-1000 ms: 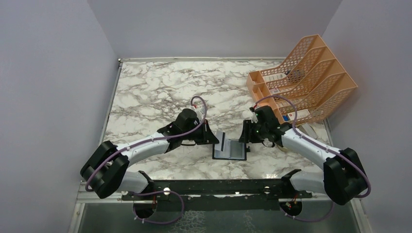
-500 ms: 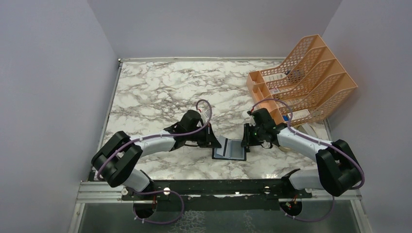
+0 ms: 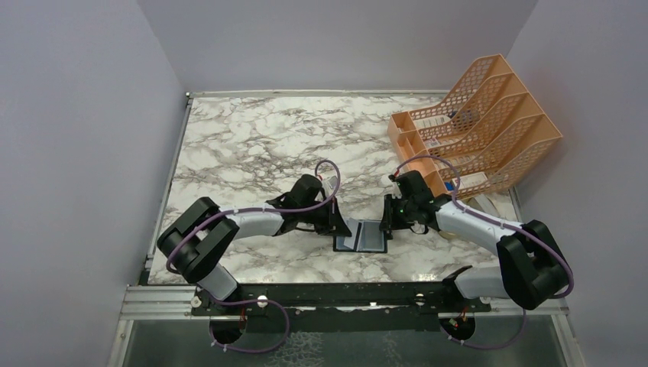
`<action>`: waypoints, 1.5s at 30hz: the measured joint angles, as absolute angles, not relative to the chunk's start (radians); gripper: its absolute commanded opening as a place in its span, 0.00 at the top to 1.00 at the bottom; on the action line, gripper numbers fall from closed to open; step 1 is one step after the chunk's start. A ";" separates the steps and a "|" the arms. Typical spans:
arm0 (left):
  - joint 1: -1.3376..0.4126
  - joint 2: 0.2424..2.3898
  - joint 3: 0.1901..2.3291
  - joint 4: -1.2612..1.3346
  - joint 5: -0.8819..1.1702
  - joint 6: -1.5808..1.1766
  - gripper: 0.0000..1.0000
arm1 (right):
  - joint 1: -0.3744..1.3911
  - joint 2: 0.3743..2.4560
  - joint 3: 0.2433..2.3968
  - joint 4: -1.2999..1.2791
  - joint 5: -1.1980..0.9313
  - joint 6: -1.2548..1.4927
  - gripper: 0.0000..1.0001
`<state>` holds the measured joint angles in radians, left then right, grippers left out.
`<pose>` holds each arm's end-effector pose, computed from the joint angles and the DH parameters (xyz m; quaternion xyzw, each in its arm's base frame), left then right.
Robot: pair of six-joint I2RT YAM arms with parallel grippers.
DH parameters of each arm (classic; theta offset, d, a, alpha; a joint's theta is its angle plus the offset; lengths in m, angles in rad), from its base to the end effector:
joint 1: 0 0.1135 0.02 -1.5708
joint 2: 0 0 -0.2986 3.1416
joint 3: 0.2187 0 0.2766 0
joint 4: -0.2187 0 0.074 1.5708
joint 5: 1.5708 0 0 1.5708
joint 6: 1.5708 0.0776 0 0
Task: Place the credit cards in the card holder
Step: Insert the credit card into the card holder.
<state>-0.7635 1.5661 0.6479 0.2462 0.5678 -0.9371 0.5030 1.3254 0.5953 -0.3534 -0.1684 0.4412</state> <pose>0.2163 -0.2648 0.1472 0.0463 0.8719 -0.4798 0.0855 0.2208 0.1363 0.1348 -0.0501 0.9659 0.1820 0.1770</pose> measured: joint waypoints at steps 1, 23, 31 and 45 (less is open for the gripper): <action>-0.765 1.570 0.649 0.247 0.568 -0.937 1.00 | 0.503 1.325 0.595 -0.352 -0.168 0.442 0.79; -0.775 1.650 0.677 0.254 0.570 -0.956 1.00 | 0.503 1.308 0.576 -0.338 -0.168 0.461 0.80; -0.775 1.673 0.680 0.255 0.568 -0.971 1.00 | 0.503 1.290 0.566 -0.340 -0.168 0.469 0.81; -0.789 1.705 0.712 0.254 0.535 -1.008 1.00 | 0.503 1.256 0.535 -0.336 -0.168 0.517 0.81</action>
<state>-0.7887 1.7050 0.7116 0.2543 0.5346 -1.0084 0.5030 1.2556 0.5350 -0.3359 -0.1684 0.5175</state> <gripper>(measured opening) 0.012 0.191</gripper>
